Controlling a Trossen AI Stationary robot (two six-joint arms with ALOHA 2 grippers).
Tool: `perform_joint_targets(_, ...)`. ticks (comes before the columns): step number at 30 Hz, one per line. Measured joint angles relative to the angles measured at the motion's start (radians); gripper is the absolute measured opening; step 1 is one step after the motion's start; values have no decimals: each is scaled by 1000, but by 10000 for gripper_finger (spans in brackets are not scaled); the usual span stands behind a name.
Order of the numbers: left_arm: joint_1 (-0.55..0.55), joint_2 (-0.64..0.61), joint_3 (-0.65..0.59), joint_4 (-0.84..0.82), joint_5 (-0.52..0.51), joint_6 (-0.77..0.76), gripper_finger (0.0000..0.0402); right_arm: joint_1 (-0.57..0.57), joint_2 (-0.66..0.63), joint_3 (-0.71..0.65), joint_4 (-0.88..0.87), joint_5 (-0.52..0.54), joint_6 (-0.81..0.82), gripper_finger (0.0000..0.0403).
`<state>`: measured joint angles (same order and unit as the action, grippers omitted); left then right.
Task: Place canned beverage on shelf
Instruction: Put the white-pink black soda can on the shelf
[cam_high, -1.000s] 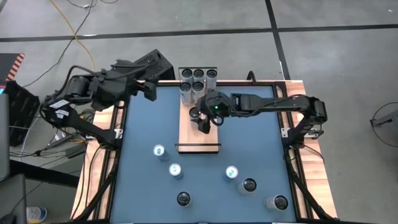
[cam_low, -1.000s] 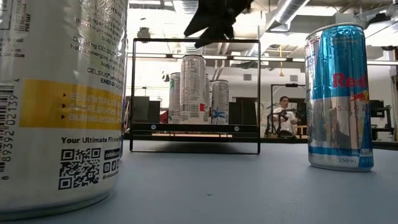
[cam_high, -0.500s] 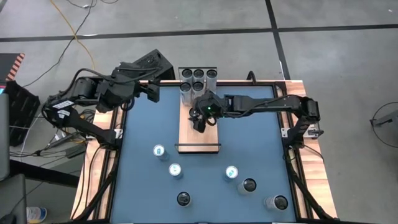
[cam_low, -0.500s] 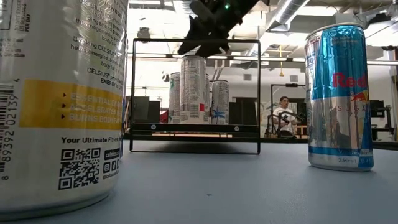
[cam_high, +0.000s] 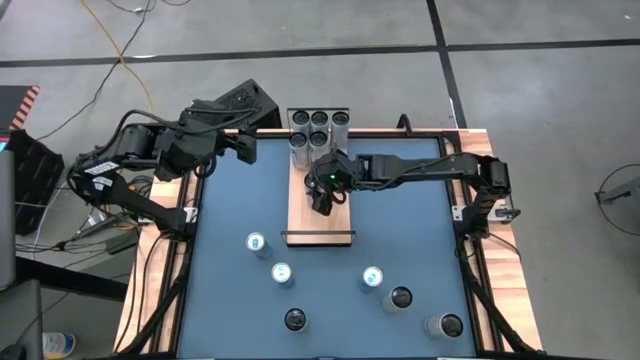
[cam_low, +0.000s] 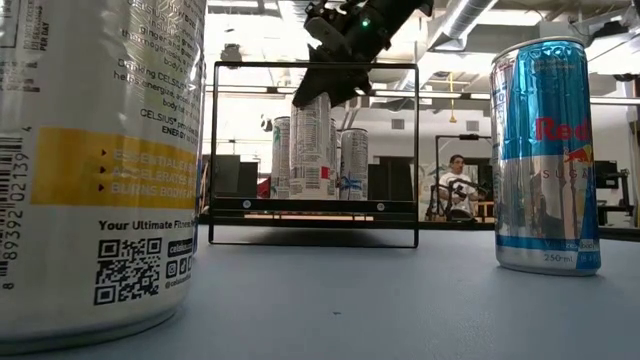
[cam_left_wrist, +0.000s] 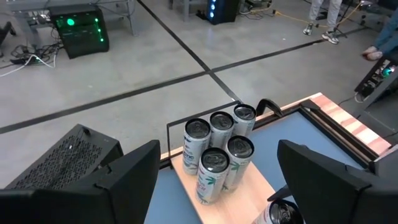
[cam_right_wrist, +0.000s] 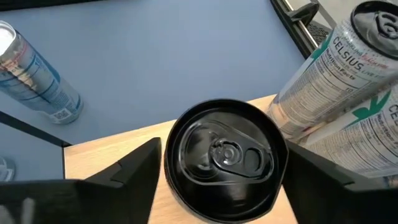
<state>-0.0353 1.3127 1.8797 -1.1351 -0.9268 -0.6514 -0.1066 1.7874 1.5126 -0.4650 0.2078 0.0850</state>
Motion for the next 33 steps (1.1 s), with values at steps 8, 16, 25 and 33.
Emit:
perform_joint_targets(8,0,0,0,-11,-2,0,309,-7,-2,2,-38,0,-1,216)
perform_joint_targets(16,0,0,0,-30,0,0,309,-19,-54,0,-134,-91,-98,215)
perform_joint_targets(25,0,0,0,-56,5,9,309,-144,-192,-56,-159,-243,-240,215)
perform_joint_targets(33,0,0,0,-59,5,11,309,-274,-325,-247,57,-392,-219,217)
